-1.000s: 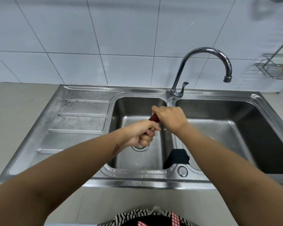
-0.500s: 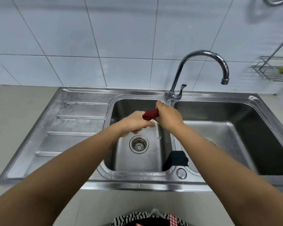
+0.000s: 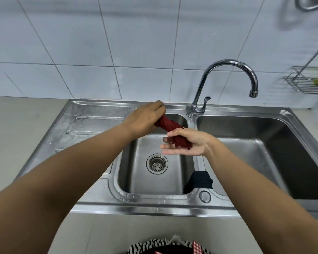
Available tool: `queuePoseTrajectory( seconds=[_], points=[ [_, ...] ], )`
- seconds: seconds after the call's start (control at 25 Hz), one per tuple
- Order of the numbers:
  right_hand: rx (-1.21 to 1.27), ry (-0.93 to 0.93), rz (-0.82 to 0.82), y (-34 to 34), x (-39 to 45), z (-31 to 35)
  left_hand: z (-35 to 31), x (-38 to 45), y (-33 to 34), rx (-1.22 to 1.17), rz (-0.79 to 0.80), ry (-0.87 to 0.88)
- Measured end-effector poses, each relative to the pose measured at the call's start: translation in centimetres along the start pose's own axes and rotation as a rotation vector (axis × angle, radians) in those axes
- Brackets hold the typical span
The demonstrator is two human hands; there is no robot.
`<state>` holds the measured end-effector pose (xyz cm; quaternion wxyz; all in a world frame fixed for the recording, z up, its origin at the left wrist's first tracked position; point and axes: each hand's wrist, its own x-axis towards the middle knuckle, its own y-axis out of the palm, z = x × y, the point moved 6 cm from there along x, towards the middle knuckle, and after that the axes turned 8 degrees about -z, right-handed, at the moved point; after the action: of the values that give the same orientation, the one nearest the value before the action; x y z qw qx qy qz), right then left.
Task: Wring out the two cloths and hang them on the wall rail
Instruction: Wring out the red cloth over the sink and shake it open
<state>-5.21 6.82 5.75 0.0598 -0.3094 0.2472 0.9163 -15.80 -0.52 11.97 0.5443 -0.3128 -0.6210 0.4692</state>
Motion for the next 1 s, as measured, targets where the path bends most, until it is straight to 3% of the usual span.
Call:
queuePoseTrajectory(
  seconds=[0.16,0.24,0.36,0.44,0.52,0.68,0.84,1.0],
  points=[
    [-0.223,0.099,0.104,2.3,-0.4,-1.1,-0.2,0.7,-2.0,0.097,0.002,0.036],
    [-0.479,0.106,0.045,2.1,0.1,-1.4,-0.4,0.9,-1.9,0.151,0.098,0.073],
    [-1.123,-0.08,-0.328,0.1,1.5,0.4,-0.1,0.8,-0.6,0.214,0.25,0.046],
    [-1.57,-0.209,-0.585,-0.6,1.4,1.8,-0.2,0.2,0.8,0.203,0.332,-0.066],
    [-1.8,-0.283,-0.766,-1.1,0.8,2.6,-1.0,-0.6,2.3,0.11,0.407,-0.21],
    [-1.944,-0.468,-0.815,-1.4,0.6,3.0,-2.8,-2.3,4.6,-0.325,0.506,-0.56],
    [-1.959,-0.61,-0.806,-1.2,0.3,3.1,-4.8,-4.6,5.6,-1.042,0.472,-0.999],
    [-1.953,-0.783,-0.835,-0.4,-0.2,4.1,-7.3,-5.3,5.5,-1.569,0.405,-1.256]
  ],
)
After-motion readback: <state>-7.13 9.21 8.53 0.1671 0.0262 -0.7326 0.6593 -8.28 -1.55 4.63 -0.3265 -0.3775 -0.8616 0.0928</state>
